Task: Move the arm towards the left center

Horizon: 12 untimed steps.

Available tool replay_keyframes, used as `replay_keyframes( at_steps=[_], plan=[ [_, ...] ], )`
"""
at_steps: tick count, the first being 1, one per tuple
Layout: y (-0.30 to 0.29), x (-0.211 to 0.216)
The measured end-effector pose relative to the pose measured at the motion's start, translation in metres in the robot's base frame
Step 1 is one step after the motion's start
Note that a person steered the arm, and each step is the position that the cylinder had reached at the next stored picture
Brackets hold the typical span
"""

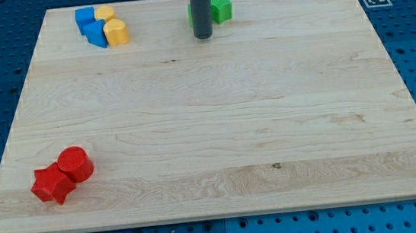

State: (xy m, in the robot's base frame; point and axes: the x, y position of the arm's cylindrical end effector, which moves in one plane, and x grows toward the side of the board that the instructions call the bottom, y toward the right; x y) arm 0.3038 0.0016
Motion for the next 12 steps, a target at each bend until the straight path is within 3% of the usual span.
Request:
replay_keyframes(
  at_steps=[5, 12],
  plan=[
    [-0.006, 0.012],
    [-0.010, 0.117]
  ],
)
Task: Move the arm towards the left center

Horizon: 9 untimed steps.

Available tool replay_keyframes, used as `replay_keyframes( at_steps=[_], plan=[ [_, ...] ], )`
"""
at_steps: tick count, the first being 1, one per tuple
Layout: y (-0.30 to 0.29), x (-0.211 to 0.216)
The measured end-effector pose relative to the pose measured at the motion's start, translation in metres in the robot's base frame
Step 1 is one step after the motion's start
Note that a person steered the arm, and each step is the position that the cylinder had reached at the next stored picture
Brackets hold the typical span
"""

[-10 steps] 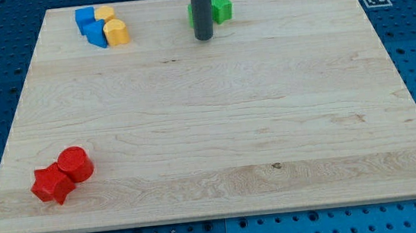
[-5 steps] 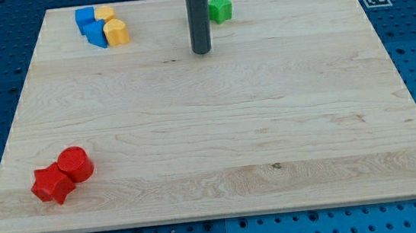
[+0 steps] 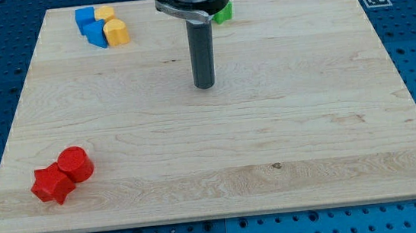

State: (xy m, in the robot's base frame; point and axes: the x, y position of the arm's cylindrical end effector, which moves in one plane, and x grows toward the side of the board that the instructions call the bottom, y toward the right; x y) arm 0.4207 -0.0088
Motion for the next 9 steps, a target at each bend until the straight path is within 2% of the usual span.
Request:
replay_keyframes(
  at_steps=[6, 9],
  plan=[
    [-0.065, 0.000],
    [-0.152, 0.002]
  ],
)
